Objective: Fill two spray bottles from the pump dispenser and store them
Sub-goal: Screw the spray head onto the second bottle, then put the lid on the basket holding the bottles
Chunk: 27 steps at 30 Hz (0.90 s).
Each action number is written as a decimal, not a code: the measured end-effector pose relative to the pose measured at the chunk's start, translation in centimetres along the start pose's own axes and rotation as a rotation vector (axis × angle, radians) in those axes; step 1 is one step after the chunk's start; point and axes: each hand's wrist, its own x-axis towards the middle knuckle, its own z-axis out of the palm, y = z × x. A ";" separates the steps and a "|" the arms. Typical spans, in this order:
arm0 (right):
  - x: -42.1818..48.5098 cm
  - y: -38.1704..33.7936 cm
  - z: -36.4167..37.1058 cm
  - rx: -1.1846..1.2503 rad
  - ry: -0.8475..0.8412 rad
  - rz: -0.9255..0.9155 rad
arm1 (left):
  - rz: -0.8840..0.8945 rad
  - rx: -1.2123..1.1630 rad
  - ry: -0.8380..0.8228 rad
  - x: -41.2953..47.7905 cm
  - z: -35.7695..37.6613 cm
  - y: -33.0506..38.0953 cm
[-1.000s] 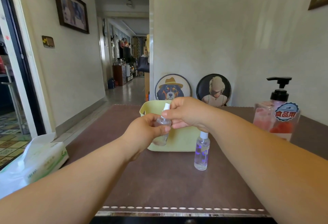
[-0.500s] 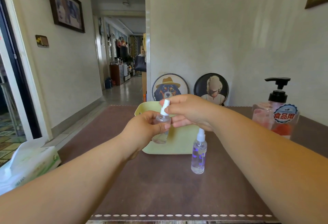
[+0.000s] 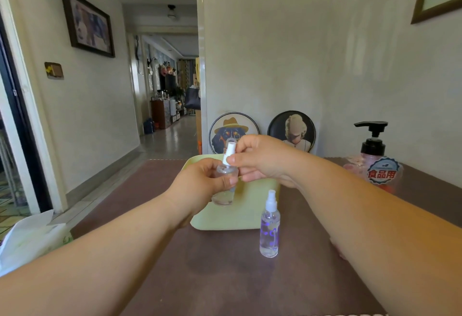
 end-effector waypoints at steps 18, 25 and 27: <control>2.2 -0.9 -2.8 -0.005 0.333 -0.144 | -0.007 -0.061 0.061 3.3 0.4 3.8; 6.2 2.8 -5.9 -0.222 0.557 0.117 | -0.178 0.135 0.006 11.5 2.0 3.4; 7.8 4.3 -6.3 -0.284 0.477 0.199 | -0.313 0.257 -0.111 14.0 3.2 1.8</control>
